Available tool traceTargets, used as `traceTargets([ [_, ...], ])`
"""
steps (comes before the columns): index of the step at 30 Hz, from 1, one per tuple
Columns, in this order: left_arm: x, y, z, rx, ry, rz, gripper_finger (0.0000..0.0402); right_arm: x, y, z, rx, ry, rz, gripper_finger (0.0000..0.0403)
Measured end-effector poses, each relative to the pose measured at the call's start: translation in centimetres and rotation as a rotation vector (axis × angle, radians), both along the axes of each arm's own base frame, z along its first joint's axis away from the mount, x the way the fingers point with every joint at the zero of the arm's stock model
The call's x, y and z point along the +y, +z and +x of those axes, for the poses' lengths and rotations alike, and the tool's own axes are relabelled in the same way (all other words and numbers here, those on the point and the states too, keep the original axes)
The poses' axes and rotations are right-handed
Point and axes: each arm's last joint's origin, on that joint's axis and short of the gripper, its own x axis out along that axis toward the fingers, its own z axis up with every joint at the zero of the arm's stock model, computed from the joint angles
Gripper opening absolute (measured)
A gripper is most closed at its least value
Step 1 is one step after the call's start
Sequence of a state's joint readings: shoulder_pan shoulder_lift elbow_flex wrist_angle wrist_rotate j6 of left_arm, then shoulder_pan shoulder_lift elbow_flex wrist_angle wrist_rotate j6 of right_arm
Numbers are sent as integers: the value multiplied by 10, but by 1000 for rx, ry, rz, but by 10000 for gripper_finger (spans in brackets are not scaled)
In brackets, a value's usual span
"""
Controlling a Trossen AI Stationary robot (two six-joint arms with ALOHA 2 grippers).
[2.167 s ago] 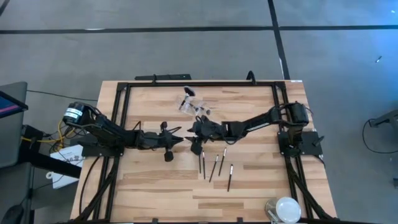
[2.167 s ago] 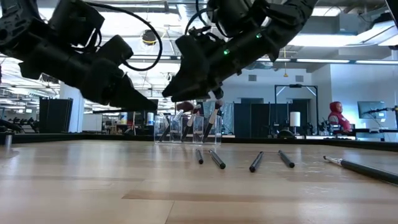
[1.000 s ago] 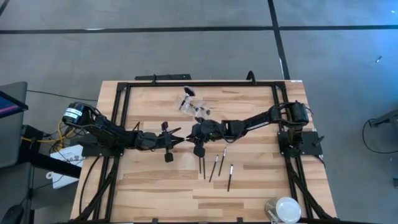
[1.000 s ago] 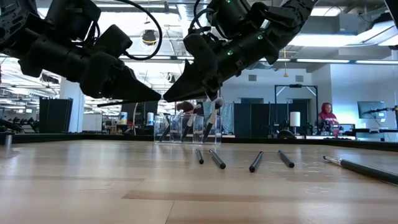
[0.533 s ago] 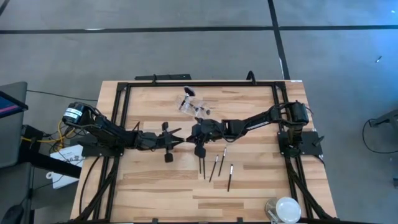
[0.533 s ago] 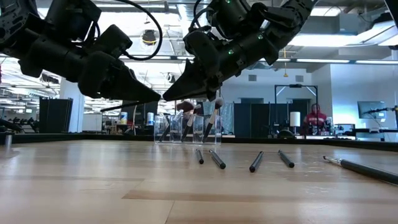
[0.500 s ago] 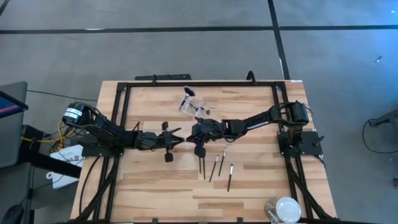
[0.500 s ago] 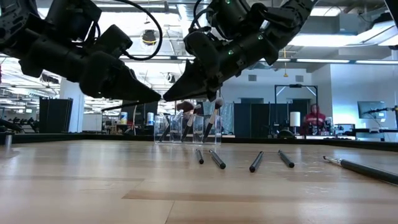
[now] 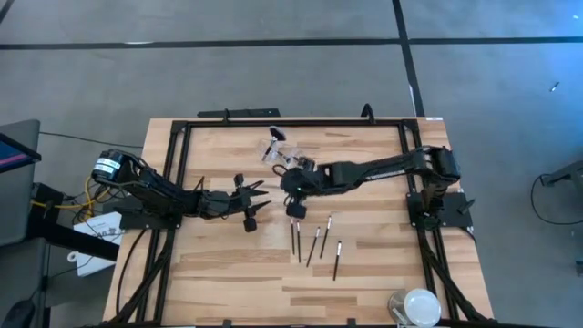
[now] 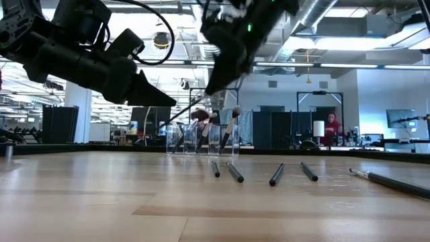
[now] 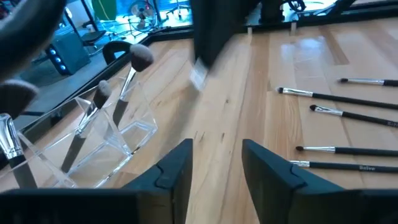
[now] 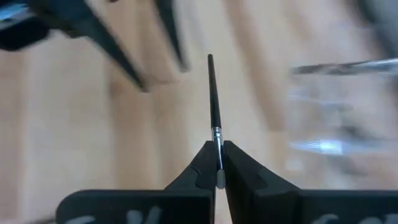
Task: Sort items
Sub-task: Put the left eyeshadow brush into the transparent organizer
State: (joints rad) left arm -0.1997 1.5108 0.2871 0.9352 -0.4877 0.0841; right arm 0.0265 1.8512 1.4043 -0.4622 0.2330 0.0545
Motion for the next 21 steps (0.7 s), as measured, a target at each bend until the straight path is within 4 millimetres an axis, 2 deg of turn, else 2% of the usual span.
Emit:
traceTargets([
  [5, 0, 0, -1, -11, 16, -35, 140, -12, 53, -12, 226, 4, -206, 4],
  [9, 0, -1, -1, -9, 16, -35, 138, -37, 75, -22, 318, -53, -202, 4],
  [15, 0, -1, -1, -9, 16, -35, 139, -73, 69, -29, 375, -98, -87, 4],
  [21, 0, -1, -1, -9, 15, -35, 136, -80, 56, -22, 405, -48, -87, 4],
])
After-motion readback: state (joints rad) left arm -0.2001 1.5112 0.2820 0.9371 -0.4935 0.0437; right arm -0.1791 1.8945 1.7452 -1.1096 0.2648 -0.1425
